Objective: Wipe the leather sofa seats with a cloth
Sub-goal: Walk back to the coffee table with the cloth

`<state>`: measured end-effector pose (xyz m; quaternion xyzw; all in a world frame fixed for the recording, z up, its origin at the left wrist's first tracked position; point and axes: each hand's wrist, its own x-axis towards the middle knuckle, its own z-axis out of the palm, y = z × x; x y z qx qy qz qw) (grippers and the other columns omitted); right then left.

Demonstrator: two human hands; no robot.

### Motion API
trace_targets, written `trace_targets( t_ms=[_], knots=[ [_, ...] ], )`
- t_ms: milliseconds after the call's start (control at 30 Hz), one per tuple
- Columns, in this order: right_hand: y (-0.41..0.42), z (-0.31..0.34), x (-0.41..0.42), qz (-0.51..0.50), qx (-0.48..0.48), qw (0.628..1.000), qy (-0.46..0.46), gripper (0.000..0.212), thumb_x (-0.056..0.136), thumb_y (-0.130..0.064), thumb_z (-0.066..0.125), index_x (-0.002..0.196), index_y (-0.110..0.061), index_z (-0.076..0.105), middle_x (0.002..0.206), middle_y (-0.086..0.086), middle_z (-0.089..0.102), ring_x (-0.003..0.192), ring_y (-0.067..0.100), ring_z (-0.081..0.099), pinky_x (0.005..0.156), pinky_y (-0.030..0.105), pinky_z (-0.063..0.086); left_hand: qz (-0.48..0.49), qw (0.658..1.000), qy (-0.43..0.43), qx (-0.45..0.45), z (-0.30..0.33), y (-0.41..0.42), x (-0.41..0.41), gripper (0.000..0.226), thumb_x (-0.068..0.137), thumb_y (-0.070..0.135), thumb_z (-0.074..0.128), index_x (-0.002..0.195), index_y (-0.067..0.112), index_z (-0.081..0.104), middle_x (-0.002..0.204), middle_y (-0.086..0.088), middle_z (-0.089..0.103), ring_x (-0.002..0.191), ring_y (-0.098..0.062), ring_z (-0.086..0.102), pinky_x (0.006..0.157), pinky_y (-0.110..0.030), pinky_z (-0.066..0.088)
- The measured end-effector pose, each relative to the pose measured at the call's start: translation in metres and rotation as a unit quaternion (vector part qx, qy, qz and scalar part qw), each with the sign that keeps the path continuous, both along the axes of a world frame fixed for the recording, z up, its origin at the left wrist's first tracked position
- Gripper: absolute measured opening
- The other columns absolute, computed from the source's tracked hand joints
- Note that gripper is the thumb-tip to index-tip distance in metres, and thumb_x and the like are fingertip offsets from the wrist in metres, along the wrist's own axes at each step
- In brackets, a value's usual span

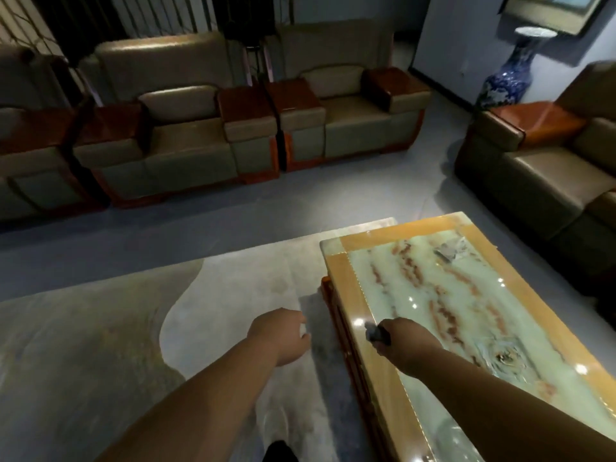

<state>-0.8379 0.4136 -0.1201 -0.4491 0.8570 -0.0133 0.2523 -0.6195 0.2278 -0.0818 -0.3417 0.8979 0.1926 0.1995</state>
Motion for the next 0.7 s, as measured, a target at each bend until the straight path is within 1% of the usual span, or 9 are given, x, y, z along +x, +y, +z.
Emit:
trace_targets(
  t_ms=[67,133,267,367,467,533,600,700],
  knots=[
    [-0.020,0.003,-0.012,-0.030,0.009,0.999,0.010,0.023,0.094,-0.055,0.058,0.099,-0.033,0.065,0.086,-0.010,0.065,0.079,0.013,0.062,0.067,0.030,0.047,-0.047,0.999,-0.011,-0.007,0.005,-0.037,-0.023,0.052,0.103,0.052,0.048,0.147,0.026,0.056,0.148,-0.001,0.058,0.130,-0.026,0.058,0.106,-0.039,0.051],
    [-0.035,0.007,-0.021,-0.054,0.016,0.998,0.020,0.023,0.095,-0.054,0.057,0.104,-0.034,0.065,0.089,-0.009,0.063,0.081,0.014,0.059,0.066,0.029,0.041,-0.084,0.996,-0.015,-0.014,0.008,-0.068,-0.045,0.052,0.102,0.053,0.048,0.146,0.026,0.056,0.145,-0.002,0.060,0.128,-0.026,0.060,0.104,-0.041,0.052],
    [-0.050,0.010,-0.030,-0.121,-0.004,0.993,0.002,0.027,0.095,-0.055,0.056,0.105,-0.032,0.065,0.091,-0.007,0.065,0.084,0.017,0.062,0.070,0.032,0.050,-0.140,0.990,-0.027,-0.018,0.008,-0.107,-0.089,0.052,0.101,0.053,0.049,0.146,0.027,0.057,0.142,-0.001,0.063,0.126,-0.026,0.062,0.100,-0.039,0.054],
    [-0.046,0.005,-0.032,-0.178,-0.003,0.984,-0.020,0.027,0.095,-0.053,0.055,0.102,-0.030,0.066,0.088,-0.006,0.066,0.081,0.016,0.061,0.068,0.031,0.048,-0.182,0.983,-0.036,-0.014,0.003,-0.116,-0.125,0.049,0.102,0.052,0.049,0.141,0.025,0.059,0.140,-0.001,0.064,0.125,-0.026,0.062,0.100,-0.039,0.053],
    [-0.035,-0.005,-0.036,-0.221,0.005,0.974,-0.042,0.030,0.095,-0.057,0.051,0.099,-0.031,0.065,0.086,-0.008,0.066,0.079,0.014,0.062,0.070,0.033,0.053,-0.222,0.975,-0.035,-0.005,-0.003,-0.114,-0.157,0.046,0.101,0.052,0.051,0.138,0.026,0.061,0.134,-0.001,0.066,0.121,-0.025,0.063,0.099,-0.039,0.054],
    [-0.034,-0.007,-0.042,-0.241,0.002,0.969,-0.048,0.027,0.096,-0.056,0.050,0.096,-0.032,0.062,0.085,-0.008,0.064,0.078,0.014,0.061,0.066,0.031,0.047,-0.245,0.969,-0.034,-0.002,-0.008,-0.114,-0.176,0.044,0.099,0.053,0.051,0.134,0.028,0.063,0.129,0.001,0.068,0.116,-0.024,0.065,0.095,-0.039,0.056],
    [-0.036,-0.005,-0.053,-0.254,-0.005,0.966,-0.045,0.020,0.097,-0.051,0.053,0.094,-0.032,0.060,0.086,-0.009,0.062,0.079,0.015,0.059,0.062,0.029,0.039,-0.270,0.962,-0.038,-0.007,-0.014,-0.113,-0.196,0.045,0.098,0.053,0.051,0.135,0.031,0.063,0.131,0.003,0.067,0.118,-0.023,0.063,0.095,-0.037,0.056],
    [-0.039,-0.011,-0.072,-0.266,-0.011,0.963,-0.040,0.018,0.097,-0.047,0.053,0.091,-0.031,0.057,0.088,-0.008,0.060,0.081,0.018,0.056,0.061,0.030,0.037,-0.291,0.956,-0.042,-0.020,-0.016,-0.113,-0.230,0.052,0.098,0.054,0.052,0.145,0.034,0.058,0.142,0.005,0.062,0.127,-0.023,0.061,0.098,-0.034,0.053]
  ],
)
